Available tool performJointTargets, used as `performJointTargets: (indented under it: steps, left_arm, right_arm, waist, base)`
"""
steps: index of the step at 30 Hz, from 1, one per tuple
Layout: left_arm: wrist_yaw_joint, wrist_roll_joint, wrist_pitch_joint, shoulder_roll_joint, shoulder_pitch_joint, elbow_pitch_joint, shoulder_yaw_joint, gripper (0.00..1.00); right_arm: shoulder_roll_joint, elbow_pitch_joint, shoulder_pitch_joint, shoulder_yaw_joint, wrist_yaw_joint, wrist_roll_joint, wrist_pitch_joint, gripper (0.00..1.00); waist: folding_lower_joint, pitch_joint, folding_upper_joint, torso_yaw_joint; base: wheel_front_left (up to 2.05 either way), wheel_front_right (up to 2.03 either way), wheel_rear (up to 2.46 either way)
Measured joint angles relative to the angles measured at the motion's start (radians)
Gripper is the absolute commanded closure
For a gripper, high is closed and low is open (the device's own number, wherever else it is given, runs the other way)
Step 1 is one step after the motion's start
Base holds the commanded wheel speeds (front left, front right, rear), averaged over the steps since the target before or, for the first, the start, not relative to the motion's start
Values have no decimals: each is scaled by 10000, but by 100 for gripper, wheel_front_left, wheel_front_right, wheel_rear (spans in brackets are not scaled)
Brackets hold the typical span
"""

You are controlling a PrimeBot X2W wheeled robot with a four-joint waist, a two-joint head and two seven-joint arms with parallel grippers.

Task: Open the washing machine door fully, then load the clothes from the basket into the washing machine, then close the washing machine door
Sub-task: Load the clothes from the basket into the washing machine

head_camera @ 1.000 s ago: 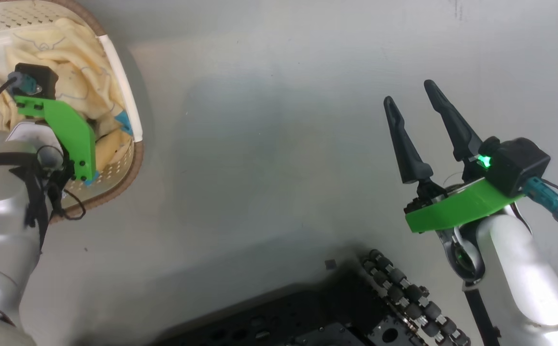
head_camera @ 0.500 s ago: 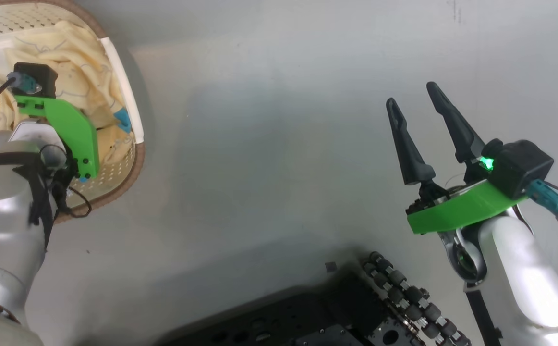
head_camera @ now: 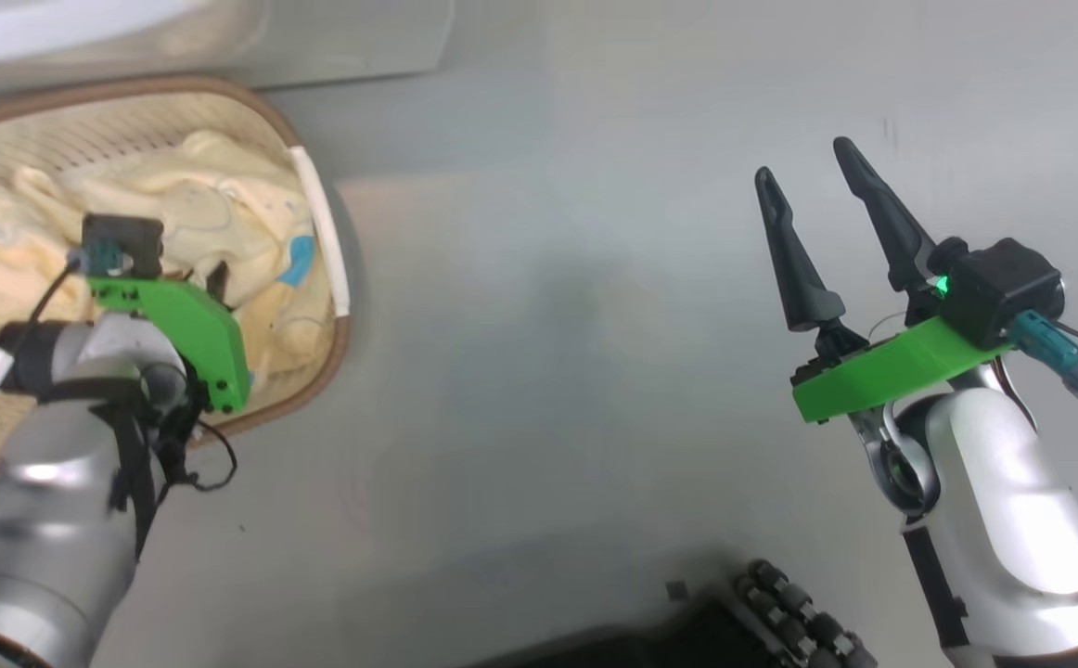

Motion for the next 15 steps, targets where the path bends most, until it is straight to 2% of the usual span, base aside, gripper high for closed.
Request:
performJointTargets:
  steps: [8,15]
  left_arm:
    - [0,-585,-1151,35,1026,-583,-159,100]
    - [-2,-1066,-1699,198,2013,-1011,-140,100]
  right_arm:
    - [-21,476,413,13,0,-54,0,0]
    - [-73,836,801,88,0,13,0,0]
  waist:
    - [0,-1549,0,453]
    - [0,-2996,0,855]
  base:
    - [0,0,0]
    - [0,0,0]
